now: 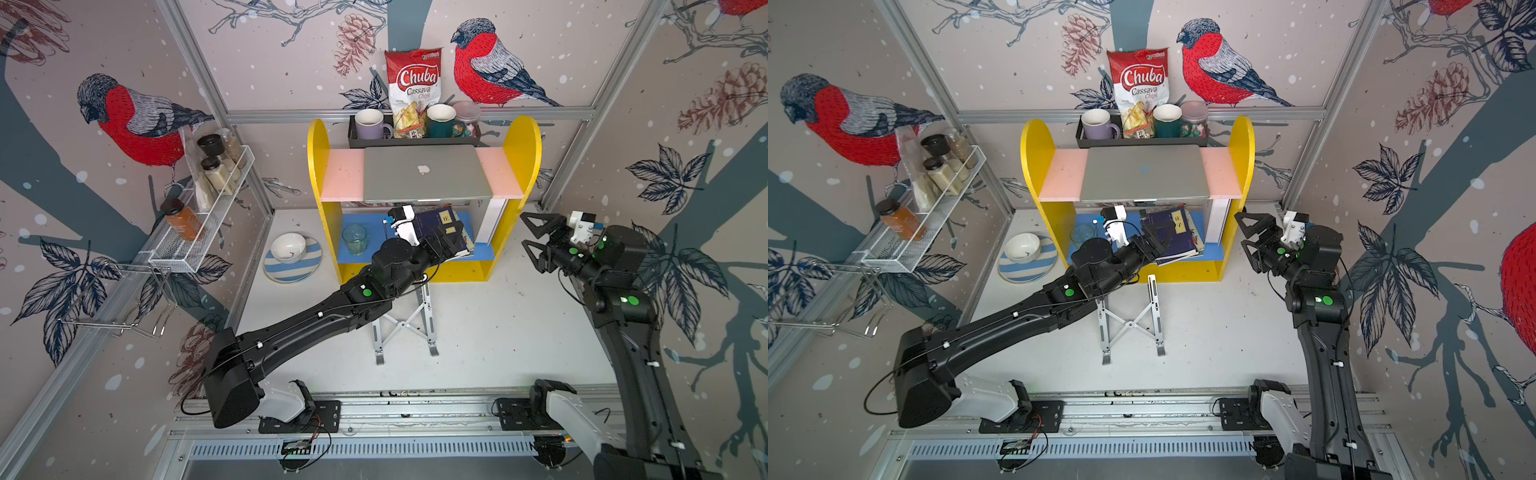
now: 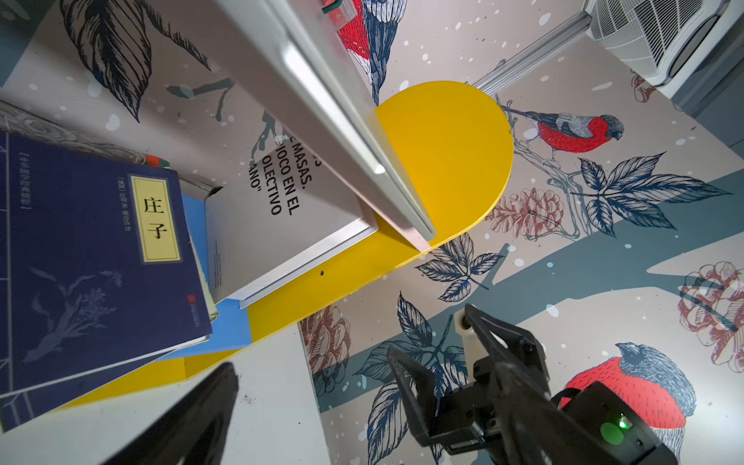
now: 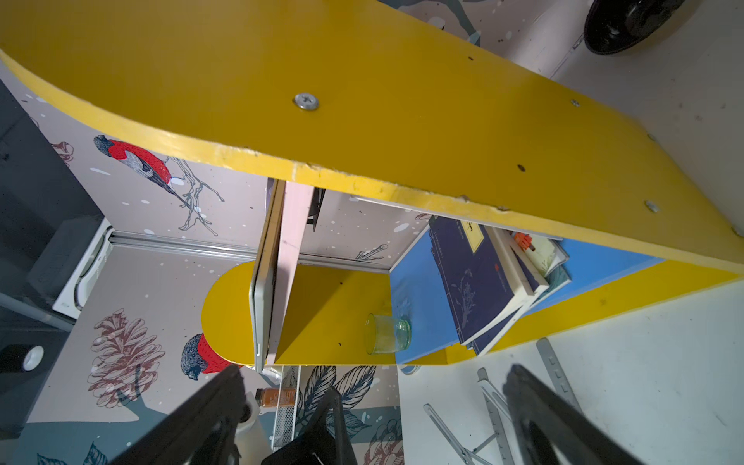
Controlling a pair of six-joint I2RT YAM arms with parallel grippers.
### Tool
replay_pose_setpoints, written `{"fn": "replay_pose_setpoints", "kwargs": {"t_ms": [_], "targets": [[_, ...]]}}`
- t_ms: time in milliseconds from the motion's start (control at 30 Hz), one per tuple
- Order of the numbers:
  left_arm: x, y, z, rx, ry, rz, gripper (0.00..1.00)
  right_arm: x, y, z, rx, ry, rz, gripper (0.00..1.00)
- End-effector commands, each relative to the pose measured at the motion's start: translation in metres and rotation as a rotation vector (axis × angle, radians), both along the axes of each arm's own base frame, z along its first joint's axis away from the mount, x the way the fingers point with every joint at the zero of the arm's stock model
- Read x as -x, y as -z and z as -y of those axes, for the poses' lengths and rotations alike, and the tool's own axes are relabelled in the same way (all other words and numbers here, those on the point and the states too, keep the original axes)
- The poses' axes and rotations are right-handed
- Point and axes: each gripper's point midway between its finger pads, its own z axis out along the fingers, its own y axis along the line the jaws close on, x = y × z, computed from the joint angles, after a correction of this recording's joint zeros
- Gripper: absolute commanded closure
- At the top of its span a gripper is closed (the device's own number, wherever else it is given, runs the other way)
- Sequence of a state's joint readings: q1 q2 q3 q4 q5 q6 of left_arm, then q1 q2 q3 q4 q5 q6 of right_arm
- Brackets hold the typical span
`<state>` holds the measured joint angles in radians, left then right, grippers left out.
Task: Close the laptop lid and set it aside
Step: Reset both arms
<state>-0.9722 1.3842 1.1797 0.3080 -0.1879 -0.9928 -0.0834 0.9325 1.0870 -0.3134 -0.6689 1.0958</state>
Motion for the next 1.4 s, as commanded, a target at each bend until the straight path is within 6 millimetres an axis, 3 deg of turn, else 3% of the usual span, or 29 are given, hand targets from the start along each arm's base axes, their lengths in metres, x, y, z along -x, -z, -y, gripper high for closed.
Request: {"fn": "replay_pose_setpoints", "kwargs": {"t_ms": [0, 167, 300, 433, 533, 600, 667, 767, 867, 967, 1133, 1367], "targets": [[0.009, 0.0, -0.01, -0.025, -0.019, 0.042, 0.03, -0.003, 0.0, 0.005, 0.051, 0.019, 0.028, 0.0], [0.026, 0.026, -0.035, -0.181, -0.029, 0.046, 0.03, -0.004, 0.004, 0.014, 0.166, 0.053, 0.051, 0.0], [0.035, 0.051, -0.079, -0.464, -0.1, 0.074, 0.03, -0.003, 0.016, 0.04, 0.388, 0.172, 0.071, 0.0], [0.037, 0.074, -0.156, -0.684, -0.321, 0.036, 0.04, -0.007, 0.034, 0.062, 0.576, 0.3, 0.118, 0.0], [0.044, 0.07, -0.218, -0.729, -0.513, 0.079, 0.04, -0.013, 0.048, 0.082, 0.679, 0.401, 0.101, 0.0], [0.053, 0.06, -0.248, -0.738, -0.577, 0.176, 0.04, -0.012, 0.065, 0.107, 0.688, 0.547, 0.02, 0.0], [0.056, 0.06, -0.283, -0.8, -0.695, 0.234, 0.04, -0.012, 0.068, 0.13, 0.723, 0.681, -0.009, 0.0], [0.063, 0.061, -0.347, -0.845, -0.962, 0.188, 0.04, -0.027, 0.077, 0.12, 0.802, 0.604, 0.063, 0.0], [0.062, 0.081, -0.383, -0.929, -1.104, 0.134, 0.04, -0.044, 0.107, 0.113, 0.806, 0.579, 0.083, 0.0], [0.051, 0.109, -0.399, -1.035, -1.118, 0.068, 0.05, -0.059, 0.14, 0.112, 0.923, 0.57, 0.033, 0.0], [0.016, 0.17, -0.403, -1.146, -1.006, -0.025, 0.04, -0.073, 0.185, 0.101, 1.246, 0.495, -0.014, 0.0], [-0.026, 0.224, -0.403, -1.144, -0.938, -0.053, 0.05, -0.067, 0.244, 0.105, 1.329, 0.414, -0.067, 0.0]]}}
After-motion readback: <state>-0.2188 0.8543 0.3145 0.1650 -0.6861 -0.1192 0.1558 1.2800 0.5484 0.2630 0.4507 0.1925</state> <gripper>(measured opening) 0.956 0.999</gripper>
